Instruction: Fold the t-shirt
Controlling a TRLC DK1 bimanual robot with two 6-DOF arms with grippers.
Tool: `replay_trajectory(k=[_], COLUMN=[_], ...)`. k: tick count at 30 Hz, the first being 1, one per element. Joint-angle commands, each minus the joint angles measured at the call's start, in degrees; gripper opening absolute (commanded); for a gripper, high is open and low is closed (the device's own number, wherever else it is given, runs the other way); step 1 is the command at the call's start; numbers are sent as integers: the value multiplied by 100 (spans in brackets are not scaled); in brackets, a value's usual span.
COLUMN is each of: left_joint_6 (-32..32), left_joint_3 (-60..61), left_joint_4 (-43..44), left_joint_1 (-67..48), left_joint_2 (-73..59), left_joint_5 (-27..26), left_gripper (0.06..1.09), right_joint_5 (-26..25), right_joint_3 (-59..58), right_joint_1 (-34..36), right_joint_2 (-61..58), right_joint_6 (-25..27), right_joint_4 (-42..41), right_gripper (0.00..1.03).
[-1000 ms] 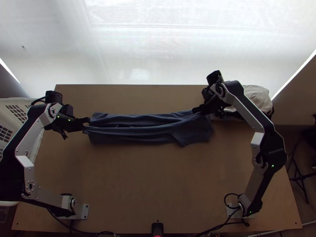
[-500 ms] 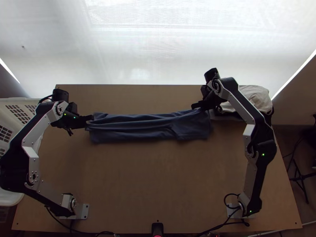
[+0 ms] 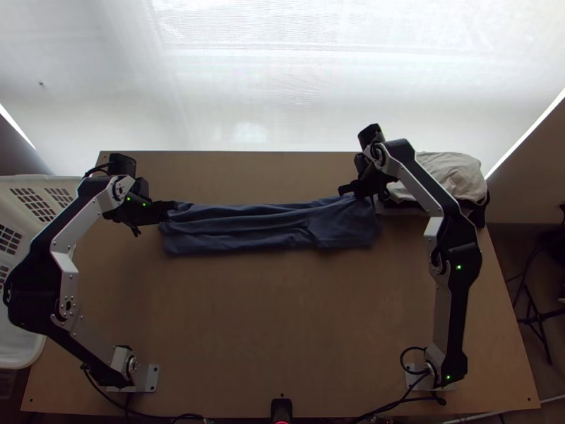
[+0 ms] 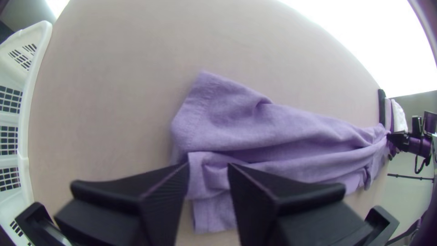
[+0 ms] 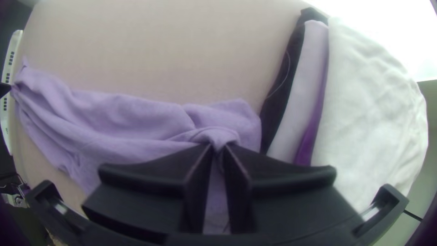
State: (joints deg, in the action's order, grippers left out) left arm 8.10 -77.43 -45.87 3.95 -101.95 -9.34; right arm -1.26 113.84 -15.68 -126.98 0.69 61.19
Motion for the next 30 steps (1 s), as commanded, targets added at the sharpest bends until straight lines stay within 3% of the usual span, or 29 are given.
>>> replay_trajectory(k=[1, 7, 11, 14, 19, 23, 30], left_joint_6=[-344, -441, -414, -309, -239, -212, -142], left_joint_3=[-115, -18, 448, 949, 1248, 1714, 2127], left_joint_4=[-159, -291, -80, 166, 298, 799, 1352], left_joint_1=[-96, 1, 379, 818, 1196, 1363, 1407], left_joint_2=[-44, 554, 967, 1160, 1336, 1547, 1371], left_joint_5=[-112, -120, -147, -586, -639, -639, -692], left_gripper=[104, 104, 104, 104, 104, 104, 104], right_joint_5=[-24, -24, 319, 442, 952, 996, 996], right_joint_3=[24, 94, 296, 543, 1580, 2151, 2177], right_joint_1=[-49, -831, -1842, -2484, -3046, -3213, -3239], right_joint_2=[279, 1588, 1720, 1316, 217, -556, -1233], right_joint_6=[-166, -271, 54, 256, 168, -25, -227], right_joint_4=[113, 350, 359, 359, 675, 429, 253], right_gripper=[100, 99, 99, 99, 96, 96, 96])
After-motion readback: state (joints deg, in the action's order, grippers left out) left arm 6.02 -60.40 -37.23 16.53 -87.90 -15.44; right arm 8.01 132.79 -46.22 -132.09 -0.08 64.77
